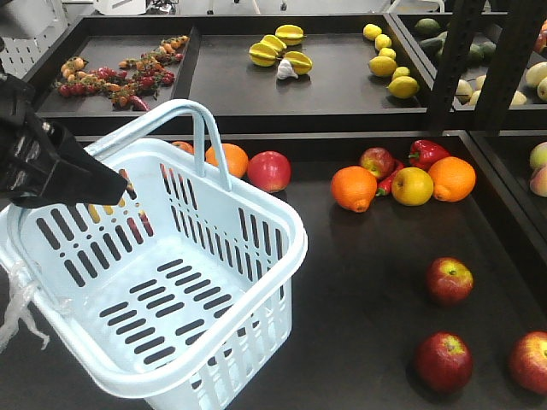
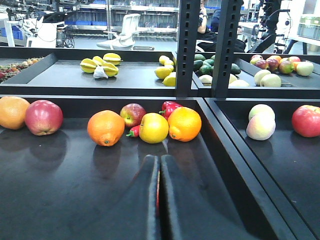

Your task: Pick three apples into basket with both arms

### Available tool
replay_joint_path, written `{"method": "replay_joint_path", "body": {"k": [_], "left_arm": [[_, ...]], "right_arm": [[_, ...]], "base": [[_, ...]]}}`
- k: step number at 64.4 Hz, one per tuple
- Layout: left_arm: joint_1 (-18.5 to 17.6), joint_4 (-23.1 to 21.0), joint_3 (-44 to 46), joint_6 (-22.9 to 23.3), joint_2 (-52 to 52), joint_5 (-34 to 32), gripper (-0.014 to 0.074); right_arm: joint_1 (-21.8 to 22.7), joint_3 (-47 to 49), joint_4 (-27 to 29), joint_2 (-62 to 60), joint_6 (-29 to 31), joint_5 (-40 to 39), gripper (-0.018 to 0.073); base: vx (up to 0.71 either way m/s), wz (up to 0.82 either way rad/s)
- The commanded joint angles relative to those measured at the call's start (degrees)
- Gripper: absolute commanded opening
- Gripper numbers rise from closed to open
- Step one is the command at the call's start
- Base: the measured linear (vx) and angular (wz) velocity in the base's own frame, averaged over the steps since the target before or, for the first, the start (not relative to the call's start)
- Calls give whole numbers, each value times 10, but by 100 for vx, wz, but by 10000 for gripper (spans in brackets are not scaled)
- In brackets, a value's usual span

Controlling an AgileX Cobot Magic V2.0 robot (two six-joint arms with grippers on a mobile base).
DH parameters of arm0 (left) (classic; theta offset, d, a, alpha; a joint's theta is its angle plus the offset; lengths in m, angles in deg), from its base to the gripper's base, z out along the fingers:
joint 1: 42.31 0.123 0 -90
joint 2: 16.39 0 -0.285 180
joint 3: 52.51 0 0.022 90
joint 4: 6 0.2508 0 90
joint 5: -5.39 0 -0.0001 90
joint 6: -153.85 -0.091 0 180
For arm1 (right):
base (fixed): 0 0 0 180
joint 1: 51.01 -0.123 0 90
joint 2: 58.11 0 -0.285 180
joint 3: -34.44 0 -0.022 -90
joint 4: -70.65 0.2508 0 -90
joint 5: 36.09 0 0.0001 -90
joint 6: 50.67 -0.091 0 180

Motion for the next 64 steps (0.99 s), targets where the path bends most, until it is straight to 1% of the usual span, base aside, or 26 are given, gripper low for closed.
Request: {"method": "replay_joint_path", "body": {"k": [1,8,12,16,18,23,24,26,30,34,38,43,51,57,64], "left_arm": [[-2,-26,15,3,-12,-51,-8],[-2,-30,15,-7,-7,-55,-8],[-2,-33,15,-25,4,-56,-8],[-2,-59,15,-54,20,-61,-8],[-2,-82,15,-73,31,-65,-8],[-2,-141,15,-149,56,-79,-8],[-2,-160,15,-173,64,-82,-8],[-2,-191,16,-206,75,-84,-8],[-2,-236,17,-282,102,-86,-8],[-2,-272,17,-343,130,-88,-8],[-2,-288,17,-380,159,-92,-8],[-2,-286,22,-401,196,-95,-8],[-2,-279,68,-421,264,-87,-8],[-2,-279,130,-431,310,-74,-8],[-2,-279,210,-438,363,-39,-8]], "right_arm": [[0,-6,-7,-5,2,-42,-3],[0,-6,-7,-5,2,-42,-3],[0,-6,-7,-5,2,-42,-3],[0,-6,-7,-5,2,-42,-3],[0,-6,-7,-5,2,-42,-3],[0,-6,-7,-5,2,-42,-3],[0,-6,-7,-5,2,-42,-3],[0,-6,-7,-5,2,-42,-3],[0,-6,-7,-5,2,-42,-3],[0,-6,-7,-5,2,-42,-3],[0,-6,-7,-5,2,-42,-3],[0,-6,-7,-5,2,-42,-3],[0,-6,-7,-5,2,-42,-3],[0,-6,-7,-5,2,-42,-3],[0,-6,-7,-5,2,-42,-3]], "base": [[0,0],[0,0],[0,0],[0,0],[0,0],[0,0],[0,0],[0,0],[0,0],[0,0],[0,0],[0,0],[0,0],[0,0],[0,0]]}}
